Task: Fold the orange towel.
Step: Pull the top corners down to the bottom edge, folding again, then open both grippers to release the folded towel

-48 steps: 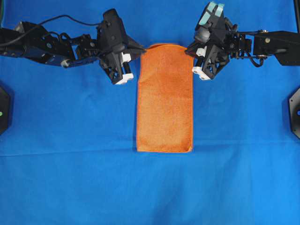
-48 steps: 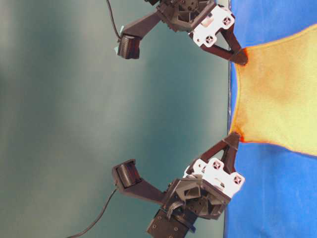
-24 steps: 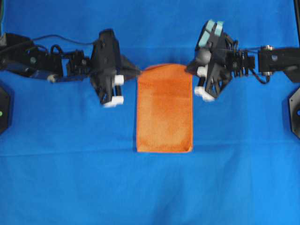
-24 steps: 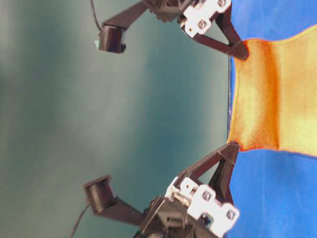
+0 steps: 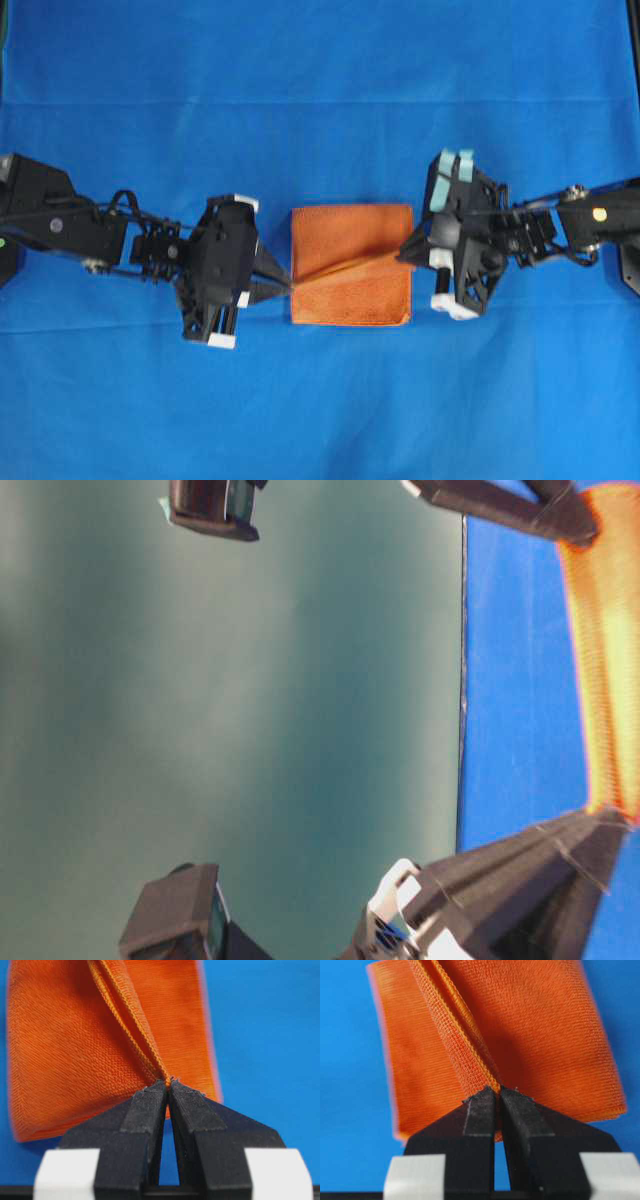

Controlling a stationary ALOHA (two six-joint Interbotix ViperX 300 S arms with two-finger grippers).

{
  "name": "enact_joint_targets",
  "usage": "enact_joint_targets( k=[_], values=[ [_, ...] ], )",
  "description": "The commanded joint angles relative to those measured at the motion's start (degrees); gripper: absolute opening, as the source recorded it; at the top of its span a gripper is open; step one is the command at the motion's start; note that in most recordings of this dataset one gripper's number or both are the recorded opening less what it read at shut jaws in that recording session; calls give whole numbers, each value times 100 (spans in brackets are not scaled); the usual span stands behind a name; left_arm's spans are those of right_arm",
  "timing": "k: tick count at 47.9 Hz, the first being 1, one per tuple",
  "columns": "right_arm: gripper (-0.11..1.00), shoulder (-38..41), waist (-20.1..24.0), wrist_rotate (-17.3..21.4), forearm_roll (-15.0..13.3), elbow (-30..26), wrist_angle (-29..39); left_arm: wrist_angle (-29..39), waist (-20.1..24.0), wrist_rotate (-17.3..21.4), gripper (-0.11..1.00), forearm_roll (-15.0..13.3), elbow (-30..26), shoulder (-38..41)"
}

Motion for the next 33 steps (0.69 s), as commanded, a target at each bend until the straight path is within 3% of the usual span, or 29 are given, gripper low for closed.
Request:
enact_joint_targets(
  k=[1, 33],
  values=[
    [4, -70, 176, 141, 9, -35, 70, 35, -176, -97, 1, -9, -53, -18],
    [4, 747, 334, 281, 88, -220, -290, -475, -149, -105, 4, -9, -246, 888]
  ],
)
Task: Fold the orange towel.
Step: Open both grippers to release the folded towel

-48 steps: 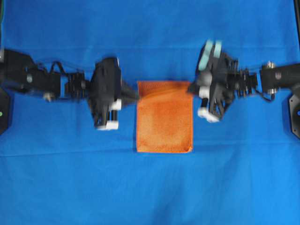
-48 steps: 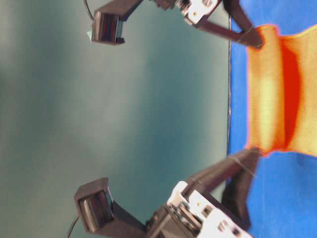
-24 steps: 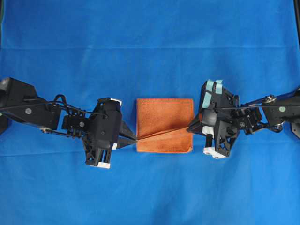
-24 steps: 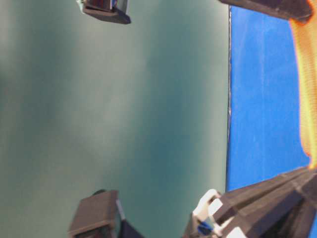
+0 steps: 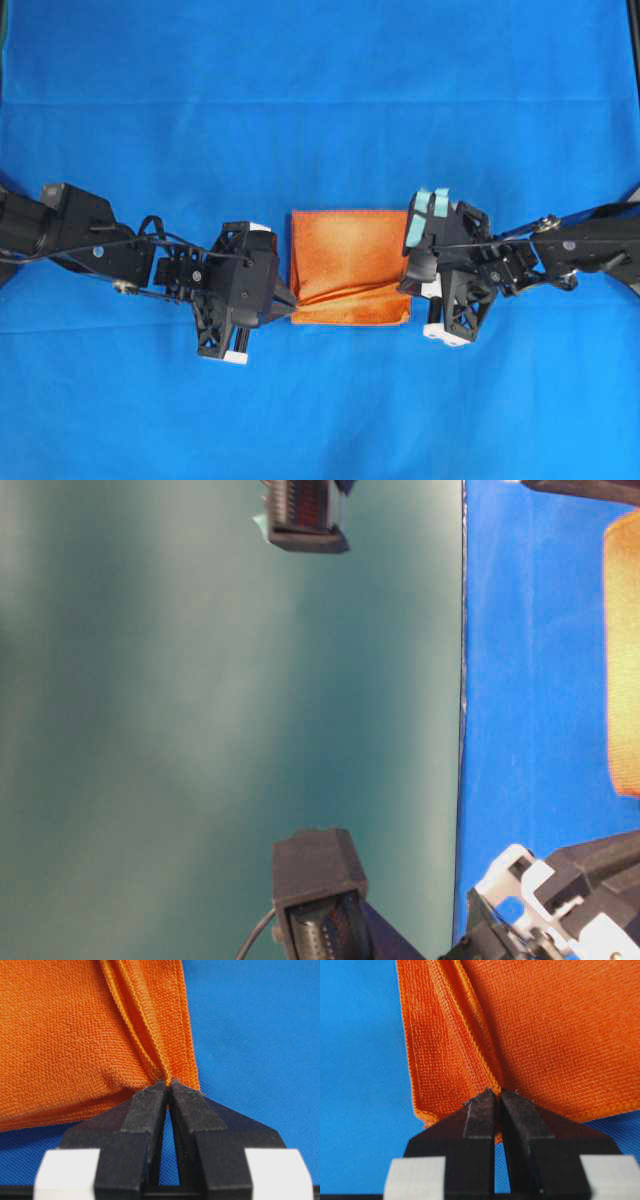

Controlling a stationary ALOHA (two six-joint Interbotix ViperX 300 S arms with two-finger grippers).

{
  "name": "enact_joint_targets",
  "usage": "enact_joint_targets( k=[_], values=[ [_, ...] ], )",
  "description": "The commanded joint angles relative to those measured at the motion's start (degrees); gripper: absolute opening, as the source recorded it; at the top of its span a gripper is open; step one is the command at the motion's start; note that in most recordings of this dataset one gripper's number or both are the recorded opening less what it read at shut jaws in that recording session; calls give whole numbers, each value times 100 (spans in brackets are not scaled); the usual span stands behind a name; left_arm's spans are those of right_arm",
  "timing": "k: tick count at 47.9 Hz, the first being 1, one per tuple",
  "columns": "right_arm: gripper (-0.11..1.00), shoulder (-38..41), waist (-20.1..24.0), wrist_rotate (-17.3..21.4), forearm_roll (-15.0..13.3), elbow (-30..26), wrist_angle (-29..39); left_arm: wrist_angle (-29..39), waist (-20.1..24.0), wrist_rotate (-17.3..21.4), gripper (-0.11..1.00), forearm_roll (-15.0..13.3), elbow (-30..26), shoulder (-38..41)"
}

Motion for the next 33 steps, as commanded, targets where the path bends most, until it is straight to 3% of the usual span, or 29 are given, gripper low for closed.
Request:
enact_joint_targets(
  k=[1, 4, 11, 13, 16, 27, 33],
  values=[
    [4, -53, 35, -9, 62, -105, -62, -79, -44, 0, 6, 0, -53, -70],
    [12, -53, 70, -9, 62, -114, -53, -79, -44, 9, 17, 0, -62, -79],
    [55, -97, 149, -9, 62, -185, 44, -35, -44, 44, 51, 0, -62, -167],
    [63, -176, 167, -18, 62, -220, 141, -9, -44, 53, 58, -9, -53, -246],
    [62, -308, 202, -26, 53, -272, 299, 88, -44, 70, 64, 0, -35, -431],
    [58, -1213, 272, -79, 9, -316, 1099, 826, -35, 79, 63, 0, 158, -1512],
    [58, -1705, 272, -88, -167, -290, 1380, 949, -44, 88, 63, 0, 396, -2232]
  ],
)
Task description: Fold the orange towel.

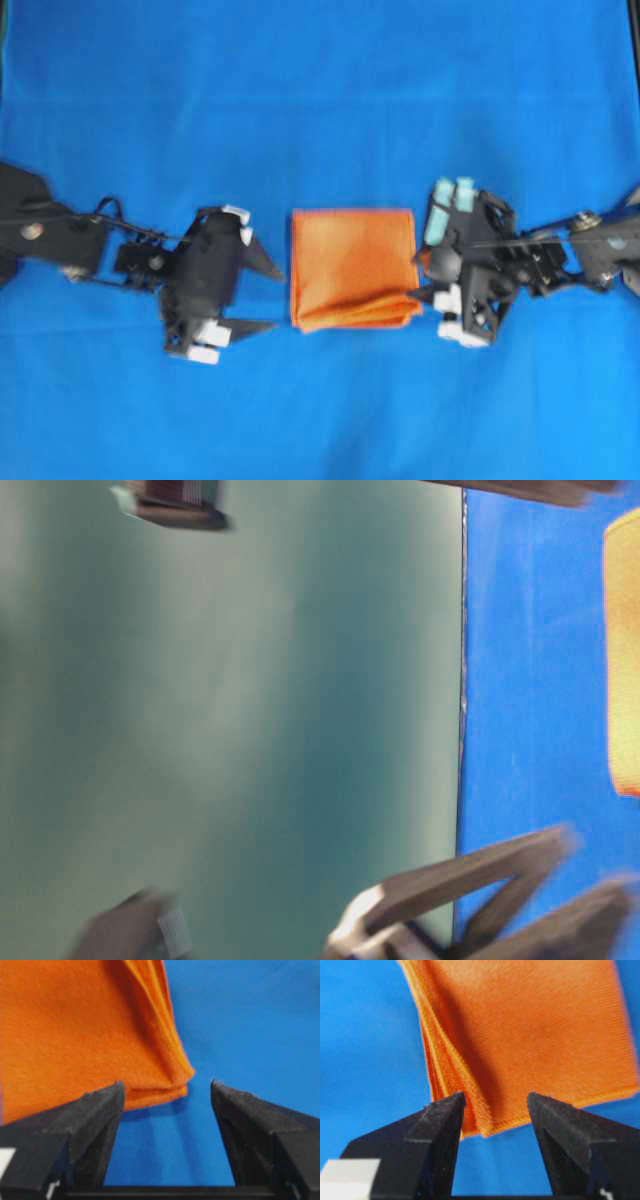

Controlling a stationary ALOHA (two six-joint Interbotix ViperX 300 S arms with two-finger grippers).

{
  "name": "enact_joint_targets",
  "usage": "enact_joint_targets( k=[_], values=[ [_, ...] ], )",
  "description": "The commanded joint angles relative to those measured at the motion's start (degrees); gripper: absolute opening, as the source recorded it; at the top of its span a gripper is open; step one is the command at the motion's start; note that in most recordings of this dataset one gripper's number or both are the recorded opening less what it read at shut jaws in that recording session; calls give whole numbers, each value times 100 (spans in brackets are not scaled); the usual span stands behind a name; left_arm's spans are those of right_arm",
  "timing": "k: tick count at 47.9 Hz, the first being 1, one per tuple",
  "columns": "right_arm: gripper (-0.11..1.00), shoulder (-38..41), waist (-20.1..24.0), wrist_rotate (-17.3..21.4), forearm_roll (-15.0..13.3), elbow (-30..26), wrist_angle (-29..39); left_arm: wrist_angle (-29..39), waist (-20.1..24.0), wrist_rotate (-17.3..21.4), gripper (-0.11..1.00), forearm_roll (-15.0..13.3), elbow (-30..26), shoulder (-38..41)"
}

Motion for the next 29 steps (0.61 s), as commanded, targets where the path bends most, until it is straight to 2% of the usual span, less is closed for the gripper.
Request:
enact_joint_targets(
  k=[1, 10, 29],
  values=[
    [58, -466, 18, -9, -158, -62, 167, 26, -18, 9, 63, 9, 88, -562],
    [58, -1222, 18, 0, -606, 167, 272, 18, -9, 9, 63, 9, 659, -1608],
    [58, -3305, -149, 0, -1213, 1116, 246, 123, 141, 26, 63, 26, 1890, -4280]
  ],
)
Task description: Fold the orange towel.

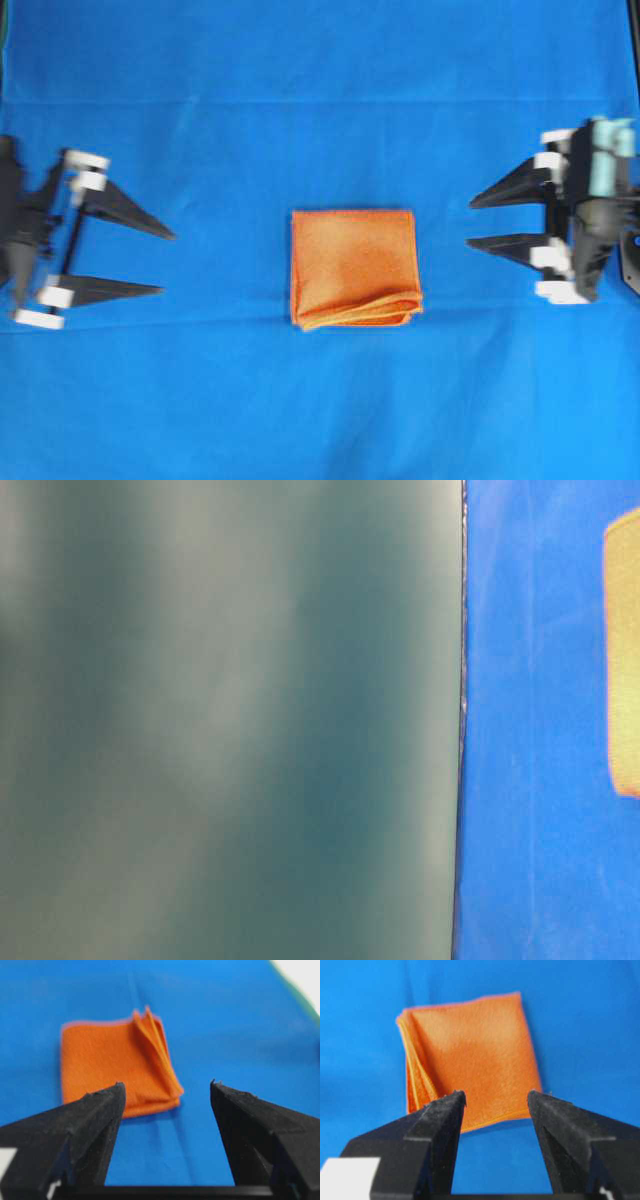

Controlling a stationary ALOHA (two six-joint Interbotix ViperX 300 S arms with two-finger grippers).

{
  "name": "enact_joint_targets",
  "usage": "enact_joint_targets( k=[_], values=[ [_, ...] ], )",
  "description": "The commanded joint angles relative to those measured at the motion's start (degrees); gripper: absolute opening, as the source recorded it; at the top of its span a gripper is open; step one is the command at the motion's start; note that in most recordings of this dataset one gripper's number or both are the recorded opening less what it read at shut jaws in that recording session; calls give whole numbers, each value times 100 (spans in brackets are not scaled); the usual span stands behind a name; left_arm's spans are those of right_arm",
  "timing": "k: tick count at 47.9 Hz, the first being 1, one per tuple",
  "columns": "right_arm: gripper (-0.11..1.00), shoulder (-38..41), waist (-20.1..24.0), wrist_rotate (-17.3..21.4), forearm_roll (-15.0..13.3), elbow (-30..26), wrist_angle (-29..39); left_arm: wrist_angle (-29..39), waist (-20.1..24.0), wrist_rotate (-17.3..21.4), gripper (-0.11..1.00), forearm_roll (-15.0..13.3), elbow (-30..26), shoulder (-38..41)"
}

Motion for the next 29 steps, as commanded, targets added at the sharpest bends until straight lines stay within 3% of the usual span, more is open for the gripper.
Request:
enact_joint_targets(
  k=[1, 16, 29],
  values=[
    [58, -545, -18, 0, -114, 158, -26, 79, 97, 26, 63, 26, 132, -519],
    [58, -1951, -343, 9, -237, 1178, -457, 519, 756, 35, 63, 26, 1055, -2048],
    [58, -2215, -1011, 53, -202, 1802, -967, 580, 940, -44, 63, 18, 1362, -2382]
  ],
)
